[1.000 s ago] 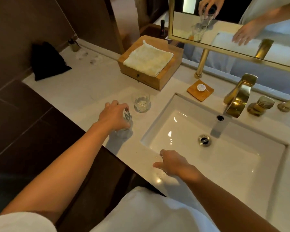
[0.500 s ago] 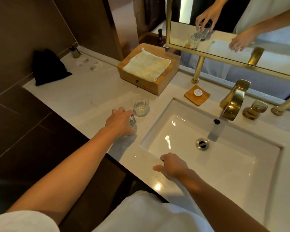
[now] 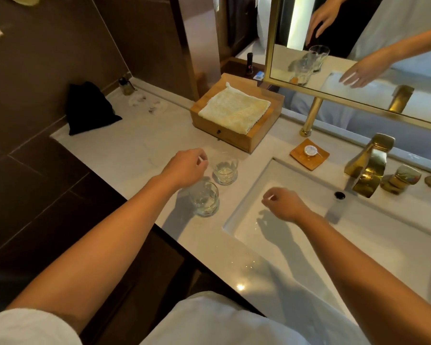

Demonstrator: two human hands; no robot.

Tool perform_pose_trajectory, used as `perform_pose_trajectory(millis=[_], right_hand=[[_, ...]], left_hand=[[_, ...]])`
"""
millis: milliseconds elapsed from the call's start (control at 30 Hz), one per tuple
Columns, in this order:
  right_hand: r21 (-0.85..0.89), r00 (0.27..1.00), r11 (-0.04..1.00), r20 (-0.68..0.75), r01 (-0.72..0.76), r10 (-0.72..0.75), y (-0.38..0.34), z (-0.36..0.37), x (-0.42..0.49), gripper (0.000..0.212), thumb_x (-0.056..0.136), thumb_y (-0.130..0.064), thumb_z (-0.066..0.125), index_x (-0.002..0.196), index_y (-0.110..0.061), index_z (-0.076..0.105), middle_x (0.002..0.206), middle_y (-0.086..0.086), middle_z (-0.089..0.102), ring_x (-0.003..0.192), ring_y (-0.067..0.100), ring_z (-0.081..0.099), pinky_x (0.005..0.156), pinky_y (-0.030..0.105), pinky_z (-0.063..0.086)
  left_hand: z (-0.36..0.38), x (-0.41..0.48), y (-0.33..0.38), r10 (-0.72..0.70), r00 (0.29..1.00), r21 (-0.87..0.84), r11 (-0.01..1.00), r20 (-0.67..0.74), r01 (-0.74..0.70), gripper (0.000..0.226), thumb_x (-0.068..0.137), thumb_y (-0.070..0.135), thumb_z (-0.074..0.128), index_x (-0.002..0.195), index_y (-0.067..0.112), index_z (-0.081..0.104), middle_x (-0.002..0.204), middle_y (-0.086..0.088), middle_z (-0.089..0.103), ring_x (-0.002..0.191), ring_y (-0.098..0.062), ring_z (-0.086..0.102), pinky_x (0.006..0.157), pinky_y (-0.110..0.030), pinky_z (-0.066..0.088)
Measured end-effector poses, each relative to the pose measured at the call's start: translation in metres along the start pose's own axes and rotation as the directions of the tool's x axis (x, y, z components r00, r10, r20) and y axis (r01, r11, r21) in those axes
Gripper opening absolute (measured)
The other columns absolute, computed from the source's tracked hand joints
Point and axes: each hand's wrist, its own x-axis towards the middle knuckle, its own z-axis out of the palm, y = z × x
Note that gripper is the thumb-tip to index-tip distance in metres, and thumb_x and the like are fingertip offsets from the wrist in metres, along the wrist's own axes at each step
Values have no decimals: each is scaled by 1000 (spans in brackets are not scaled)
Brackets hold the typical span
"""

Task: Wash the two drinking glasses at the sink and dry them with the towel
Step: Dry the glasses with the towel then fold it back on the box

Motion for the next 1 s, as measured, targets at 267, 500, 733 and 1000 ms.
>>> perform_pose_trajectory(millis=[267,500,733,1000], right_hand=[[36,960,999,-279,-28,37,-69,-38,70,27,94,-24,56,116,-13,67,120,13,68,108,31,62,85,35,48],[154,870,974,-440,-169,221,-125,-61,131,34,94,-21,55,124,-7,60,118,16,68,107,35,62,82,37,48],[213,766,906,-484,-365,423,-160,-60,195,56,95,-42,60,133,-4,48,137,19,45,122,37,49,97,40,44],[498,649,741,-387,-451,655,-166,-62,211,62,75,-28,85,122,-5,52,122,13,61,111,31,60,77,31,49]], left_hand=[[-22,71,-14,46,999,18,999,-13,-45,20,99,28,51,112,23,64,107,-1,68,95,-23,63,87,-41,57],[-46,169,-18,171,985,38,984,9,-172,21,97,27,50,114,21,61,110,-4,65,97,-25,61,85,-44,56],[-40,250,-6,142,990,1,990,-10,-142,34,97,28,48,126,12,49,129,-14,46,123,-33,43,100,-45,42],[-41,275,0,45,986,-245,969,161,-4,56,86,22,75,131,8,45,122,-10,53,105,-26,54,75,-33,43]])
